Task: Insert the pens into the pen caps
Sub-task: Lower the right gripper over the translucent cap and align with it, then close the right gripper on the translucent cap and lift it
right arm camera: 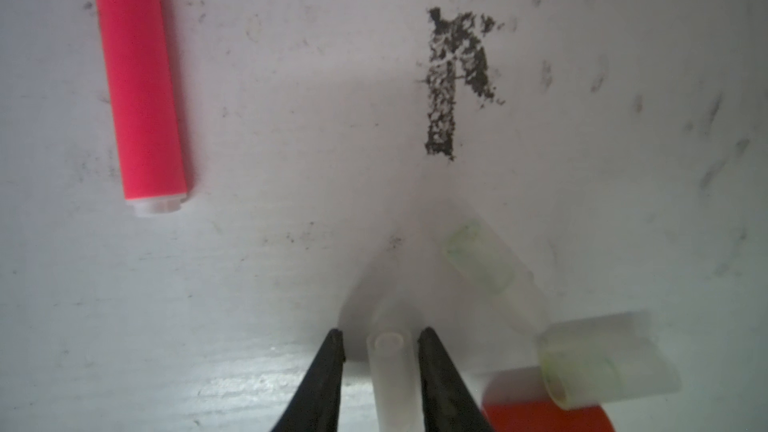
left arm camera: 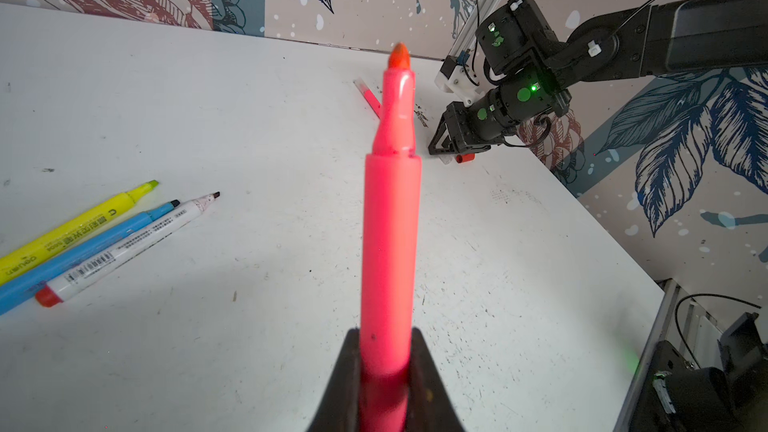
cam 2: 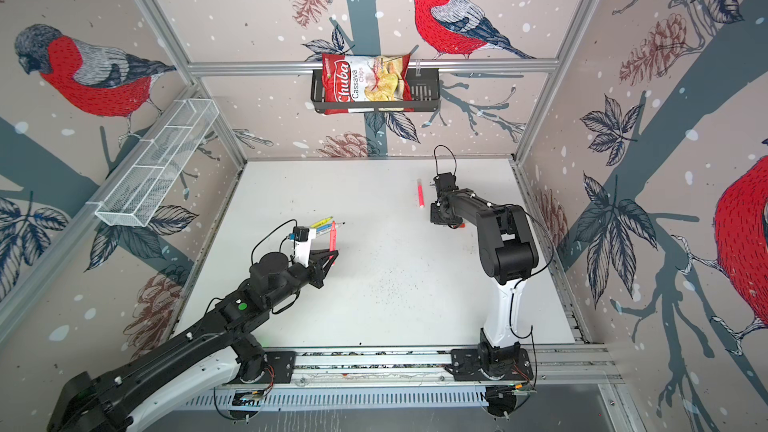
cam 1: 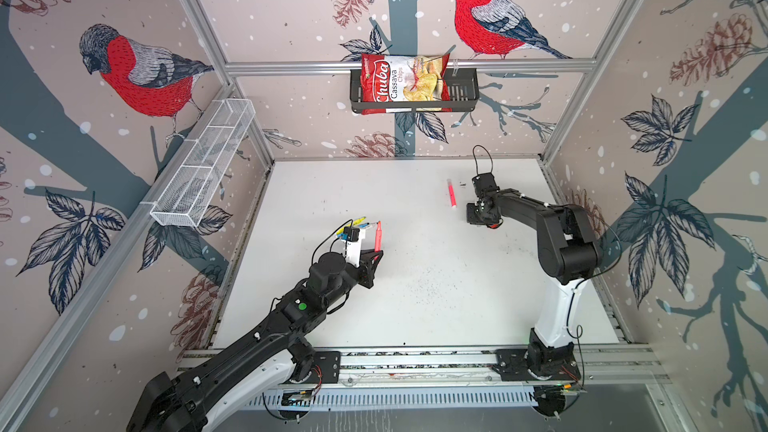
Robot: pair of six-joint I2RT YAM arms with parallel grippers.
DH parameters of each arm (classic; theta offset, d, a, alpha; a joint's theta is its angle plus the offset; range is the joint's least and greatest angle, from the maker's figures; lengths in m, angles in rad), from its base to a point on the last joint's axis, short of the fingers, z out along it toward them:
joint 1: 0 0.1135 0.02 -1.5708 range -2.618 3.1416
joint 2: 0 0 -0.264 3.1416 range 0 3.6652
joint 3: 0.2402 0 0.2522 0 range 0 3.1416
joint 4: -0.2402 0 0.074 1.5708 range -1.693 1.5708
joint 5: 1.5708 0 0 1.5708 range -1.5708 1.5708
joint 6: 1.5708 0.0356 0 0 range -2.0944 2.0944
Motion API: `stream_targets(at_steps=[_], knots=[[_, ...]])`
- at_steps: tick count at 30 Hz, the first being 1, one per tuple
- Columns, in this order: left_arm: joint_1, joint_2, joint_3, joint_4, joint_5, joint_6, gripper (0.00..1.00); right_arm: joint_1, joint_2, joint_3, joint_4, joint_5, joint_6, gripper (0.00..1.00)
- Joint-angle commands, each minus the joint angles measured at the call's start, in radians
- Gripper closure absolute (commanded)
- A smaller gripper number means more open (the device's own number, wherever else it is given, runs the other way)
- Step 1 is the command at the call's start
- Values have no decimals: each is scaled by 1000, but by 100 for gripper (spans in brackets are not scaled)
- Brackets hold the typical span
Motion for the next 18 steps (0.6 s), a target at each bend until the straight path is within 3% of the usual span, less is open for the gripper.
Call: stream_targets(at_steps=[1, 10, 18], knots=[[0, 3, 5, 7, 3, 15, 100, 6, 5, 5, -35, 24, -10, 68], [0, 18, 20, 10, 12, 20, 100, 18, -20, -12, -36, 8, -9, 89], [0, 28, 23, 15, 22, 19, 100, 35, -143, -70, 28, -145, 1, 92]])
